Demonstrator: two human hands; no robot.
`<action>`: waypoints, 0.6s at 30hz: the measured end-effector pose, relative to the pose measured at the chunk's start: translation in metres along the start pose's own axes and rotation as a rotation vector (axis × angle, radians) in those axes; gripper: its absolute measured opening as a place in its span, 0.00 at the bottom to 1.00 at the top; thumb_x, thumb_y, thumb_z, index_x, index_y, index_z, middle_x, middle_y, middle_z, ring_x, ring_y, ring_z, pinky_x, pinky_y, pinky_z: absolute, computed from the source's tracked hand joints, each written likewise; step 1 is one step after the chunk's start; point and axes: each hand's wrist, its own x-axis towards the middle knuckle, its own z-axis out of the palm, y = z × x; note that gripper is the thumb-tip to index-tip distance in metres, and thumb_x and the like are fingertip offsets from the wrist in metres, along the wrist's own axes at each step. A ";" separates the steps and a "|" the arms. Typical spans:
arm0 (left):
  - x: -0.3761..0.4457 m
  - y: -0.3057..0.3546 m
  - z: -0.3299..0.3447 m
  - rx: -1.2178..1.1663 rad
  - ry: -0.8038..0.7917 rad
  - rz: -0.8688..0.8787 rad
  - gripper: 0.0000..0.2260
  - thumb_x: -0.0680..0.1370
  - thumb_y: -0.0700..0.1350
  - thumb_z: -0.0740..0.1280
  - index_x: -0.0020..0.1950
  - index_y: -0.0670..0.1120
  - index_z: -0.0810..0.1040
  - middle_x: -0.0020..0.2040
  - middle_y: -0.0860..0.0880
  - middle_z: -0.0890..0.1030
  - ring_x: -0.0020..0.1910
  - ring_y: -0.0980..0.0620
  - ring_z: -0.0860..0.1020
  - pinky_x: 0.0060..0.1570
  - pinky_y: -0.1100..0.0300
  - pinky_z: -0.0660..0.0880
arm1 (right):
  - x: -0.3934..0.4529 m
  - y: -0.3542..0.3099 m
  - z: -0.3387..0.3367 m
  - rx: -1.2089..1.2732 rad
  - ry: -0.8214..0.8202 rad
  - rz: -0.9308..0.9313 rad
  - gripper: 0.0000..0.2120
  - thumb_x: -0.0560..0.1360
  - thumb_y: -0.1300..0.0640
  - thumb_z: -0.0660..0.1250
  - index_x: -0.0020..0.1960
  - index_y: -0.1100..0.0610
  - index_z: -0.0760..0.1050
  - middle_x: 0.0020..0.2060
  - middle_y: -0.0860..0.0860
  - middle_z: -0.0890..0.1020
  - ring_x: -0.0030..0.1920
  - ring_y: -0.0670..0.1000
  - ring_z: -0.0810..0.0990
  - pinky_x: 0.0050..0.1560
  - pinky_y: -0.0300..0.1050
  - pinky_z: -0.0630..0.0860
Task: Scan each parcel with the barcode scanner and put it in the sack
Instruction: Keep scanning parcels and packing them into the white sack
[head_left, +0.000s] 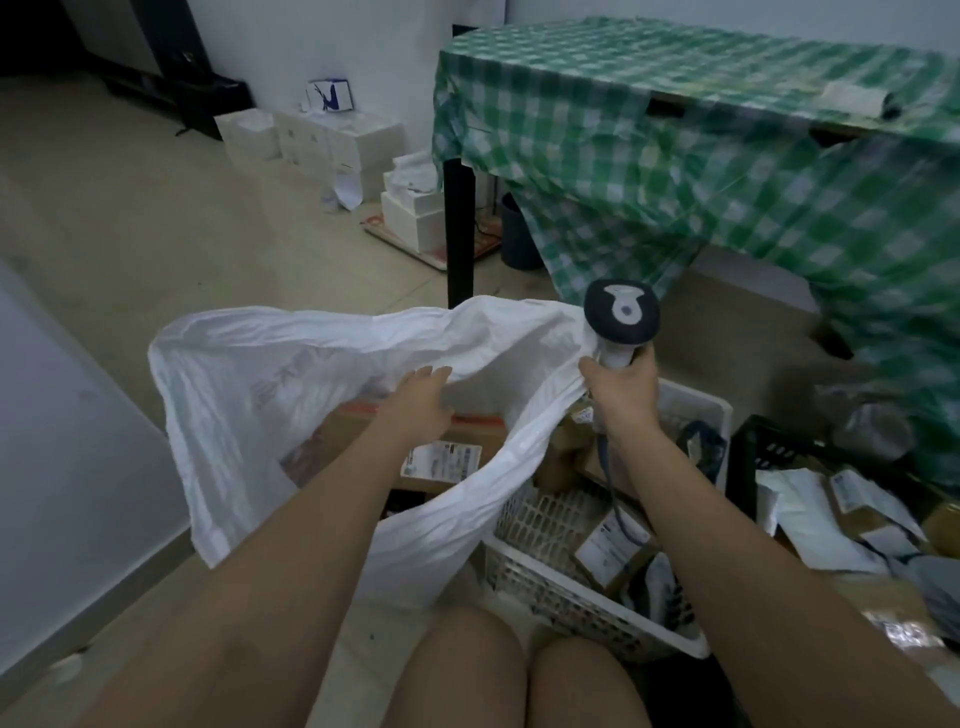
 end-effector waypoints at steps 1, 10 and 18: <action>-0.004 0.004 -0.001 -0.084 0.018 -0.007 0.23 0.80 0.42 0.62 0.74 0.45 0.64 0.72 0.44 0.68 0.68 0.44 0.69 0.64 0.48 0.70 | -0.003 0.000 -0.001 0.006 -0.004 0.003 0.28 0.73 0.65 0.69 0.70 0.56 0.66 0.61 0.52 0.76 0.59 0.51 0.75 0.58 0.43 0.70; -0.055 0.102 -0.008 -0.440 0.158 0.172 0.18 0.81 0.43 0.61 0.72 0.50 0.69 0.70 0.50 0.70 0.67 0.51 0.69 0.64 0.59 0.67 | -0.032 0.019 -0.056 0.050 -0.060 0.139 0.16 0.72 0.56 0.74 0.57 0.53 0.73 0.49 0.51 0.82 0.51 0.52 0.82 0.56 0.52 0.78; -0.059 0.193 0.049 -0.258 0.192 0.423 0.14 0.80 0.39 0.61 0.65 0.45 0.76 0.63 0.48 0.74 0.62 0.50 0.72 0.59 0.60 0.68 | -0.044 0.058 -0.146 0.007 0.038 0.229 0.14 0.75 0.62 0.69 0.60 0.59 0.71 0.47 0.57 0.81 0.42 0.54 0.80 0.38 0.43 0.78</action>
